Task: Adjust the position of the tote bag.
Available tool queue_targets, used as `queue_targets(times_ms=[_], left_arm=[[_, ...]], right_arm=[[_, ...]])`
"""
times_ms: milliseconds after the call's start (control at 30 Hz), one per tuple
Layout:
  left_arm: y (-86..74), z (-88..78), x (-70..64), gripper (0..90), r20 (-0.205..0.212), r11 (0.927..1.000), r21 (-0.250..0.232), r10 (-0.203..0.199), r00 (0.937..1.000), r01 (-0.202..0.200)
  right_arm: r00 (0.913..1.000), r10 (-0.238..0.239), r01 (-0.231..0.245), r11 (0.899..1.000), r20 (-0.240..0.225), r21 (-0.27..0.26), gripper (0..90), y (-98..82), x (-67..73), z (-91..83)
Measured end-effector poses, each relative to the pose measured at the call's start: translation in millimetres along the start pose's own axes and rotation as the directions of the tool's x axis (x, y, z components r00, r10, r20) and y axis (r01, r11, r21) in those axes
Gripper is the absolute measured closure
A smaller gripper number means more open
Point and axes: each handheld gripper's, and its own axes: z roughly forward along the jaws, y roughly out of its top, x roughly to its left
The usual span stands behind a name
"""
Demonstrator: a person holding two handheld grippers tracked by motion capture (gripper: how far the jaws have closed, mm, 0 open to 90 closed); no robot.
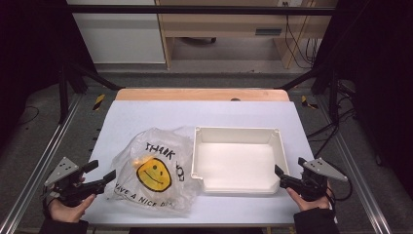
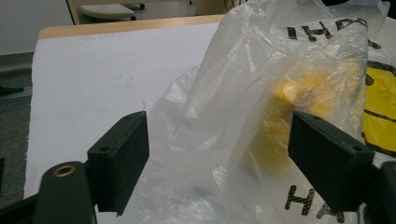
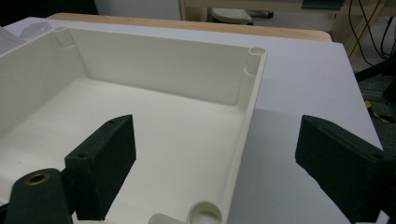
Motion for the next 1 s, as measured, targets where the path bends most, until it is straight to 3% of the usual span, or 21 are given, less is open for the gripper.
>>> queue_targets(times_ms=[333,700,1000], left_arm=[[4.0,0.5,-17.5,24.7,0.007,0.9992,0.012,0.038,0.9992,-0.038],[7.1,2.1,-32.4,28.3,0.018,0.9986,0.008,0.052,0.9985,-0.052],[6.1,11.2,-45.2,34.7,0.055,0.9963,0.048,0.068,0.9961,-0.071]], right_arm=[[0.9998,-0.013,0.014,1.0,-0.014,0.009,13.0,0.1,6.5,0.1],[0.9988,-0.027,0.027,1.0,-0.042,0.016,14.0,2.3,17.4,1.8],[0.9967,-0.041,0.043,0.999,-0.07,0.029,14.8,2.8,26.8,5.1]])
